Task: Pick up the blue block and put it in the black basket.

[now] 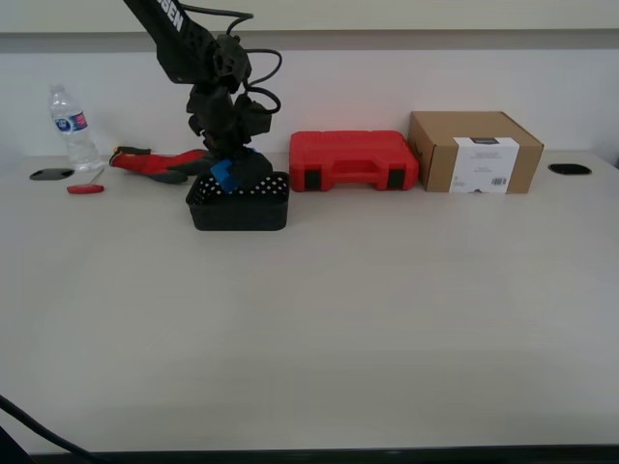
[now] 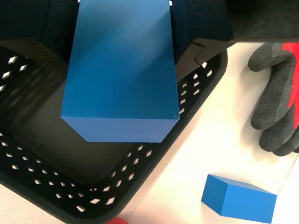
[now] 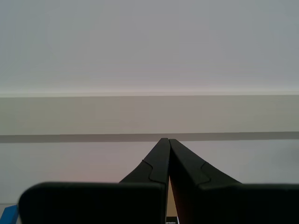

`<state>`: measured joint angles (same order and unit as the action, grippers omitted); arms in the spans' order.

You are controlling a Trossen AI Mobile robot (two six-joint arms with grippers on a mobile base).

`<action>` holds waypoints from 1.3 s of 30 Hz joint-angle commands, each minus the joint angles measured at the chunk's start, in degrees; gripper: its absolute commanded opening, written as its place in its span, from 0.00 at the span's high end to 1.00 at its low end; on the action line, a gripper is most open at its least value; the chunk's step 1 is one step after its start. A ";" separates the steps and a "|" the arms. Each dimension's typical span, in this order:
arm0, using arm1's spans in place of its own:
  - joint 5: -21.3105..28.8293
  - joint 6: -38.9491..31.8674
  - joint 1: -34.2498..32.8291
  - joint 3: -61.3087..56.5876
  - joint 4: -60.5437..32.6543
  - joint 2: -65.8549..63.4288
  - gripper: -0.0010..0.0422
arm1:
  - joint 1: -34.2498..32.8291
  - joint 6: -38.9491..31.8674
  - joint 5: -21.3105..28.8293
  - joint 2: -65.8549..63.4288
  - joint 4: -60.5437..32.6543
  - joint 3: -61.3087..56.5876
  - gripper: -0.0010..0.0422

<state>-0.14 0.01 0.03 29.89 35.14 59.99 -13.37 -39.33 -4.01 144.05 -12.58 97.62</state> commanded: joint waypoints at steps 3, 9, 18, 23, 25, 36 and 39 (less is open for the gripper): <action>0.02 0.00 -0.04 0.07 0.24 0.00 0.98 | -0.02 -0.09 -0.50 0.04 -0.85 0.04 0.20; 0.02 0.00 -0.04 0.07 0.24 0.00 0.98 | -0.04 -0.04 -1.55 0.02 -1.27 0.04 0.36; 0.02 0.00 -0.04 0.07 0.24 0.00 0.98 | -0.11 2.89 -1.42 -1.27 -1.90 0.63 0.98; 0.02 0.00 -0.02 0.07 0.24 0.00 0.98 | -0.20 2.95 -1.38 -1.27 -2.19 1.73 0.98; 0.02 0.00 -0.02 0.07 0.24 0.00 0.98 | -0.22 2.91 -1.40 -1.27 -2.16 1.70 0.98; 0.02 0.00 -0.04 0.07 0.22 0.00 0.98 | -0.17 2.91 -1.42 -1.46 -1.40 1.70 0.98; 0.02 0.00 -0.02 0.07 0.24 0.00 0.98 | -0.17 2.91 -1.42 -1.46 -1.36 1.70 0.98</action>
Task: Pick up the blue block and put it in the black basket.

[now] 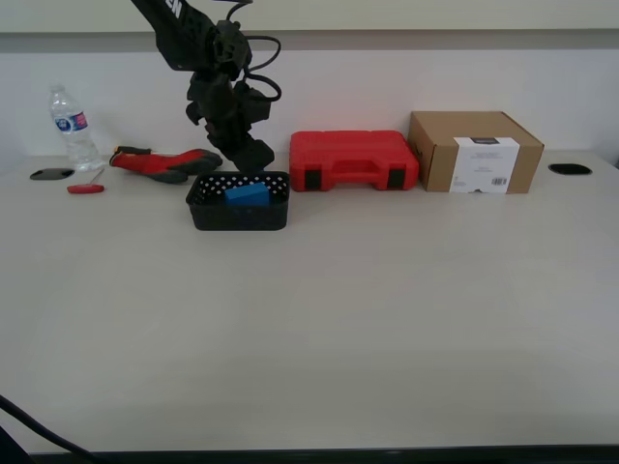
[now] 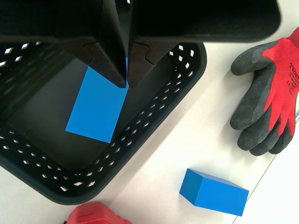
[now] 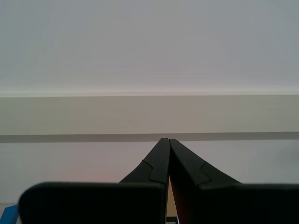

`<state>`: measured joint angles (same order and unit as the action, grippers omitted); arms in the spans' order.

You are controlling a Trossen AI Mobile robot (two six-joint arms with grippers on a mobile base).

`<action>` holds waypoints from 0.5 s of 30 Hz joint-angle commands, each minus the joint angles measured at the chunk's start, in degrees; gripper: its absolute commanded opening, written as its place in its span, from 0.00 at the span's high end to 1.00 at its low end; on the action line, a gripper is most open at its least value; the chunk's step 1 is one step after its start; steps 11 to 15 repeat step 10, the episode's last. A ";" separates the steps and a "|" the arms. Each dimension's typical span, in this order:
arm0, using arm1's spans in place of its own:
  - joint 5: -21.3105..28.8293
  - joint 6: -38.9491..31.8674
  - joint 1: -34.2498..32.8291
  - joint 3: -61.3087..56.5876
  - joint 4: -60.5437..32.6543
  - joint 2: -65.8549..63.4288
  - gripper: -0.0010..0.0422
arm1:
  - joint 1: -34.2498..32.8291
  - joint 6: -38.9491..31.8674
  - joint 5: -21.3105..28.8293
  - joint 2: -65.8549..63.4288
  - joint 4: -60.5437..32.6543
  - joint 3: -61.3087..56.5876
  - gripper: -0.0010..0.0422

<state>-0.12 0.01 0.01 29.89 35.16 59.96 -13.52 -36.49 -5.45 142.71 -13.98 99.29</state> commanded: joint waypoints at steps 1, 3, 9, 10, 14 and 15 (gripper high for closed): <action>0.00 0.00 0.00 0.07 0.20 0.02 0.98 | -0.02 0.07 0.02 -0.13 0.07 0.04 0.98; 0.00 0.00 -0.02 0.07 0.20 0.02 0.98 | -0.02 0.07 0.02 -0.13 0.13 0.04 0.98; 0.00 0.00 0.00 0.07 0.20 0.02 0.98 | -0.02 0.07 0.02 -0.13 0.39 0.04 0.98; 0.00 0.00 -0.02 0.07 0.22 0.02 0.98 | -0.02 0.07 0.02 -0.13 0.42 0.04 0.98; 0.00 0.00 -0.02 0.07 0.22 0.02 0.98 | -0.02 0.07 0.02 -0.13 0.42 0.04 0.98; 0.00 0.00 -0.02 0.07 0.22 0.02 0.98 | -0.02 0.07 0.02 -0.13 0.42 0.04 0.98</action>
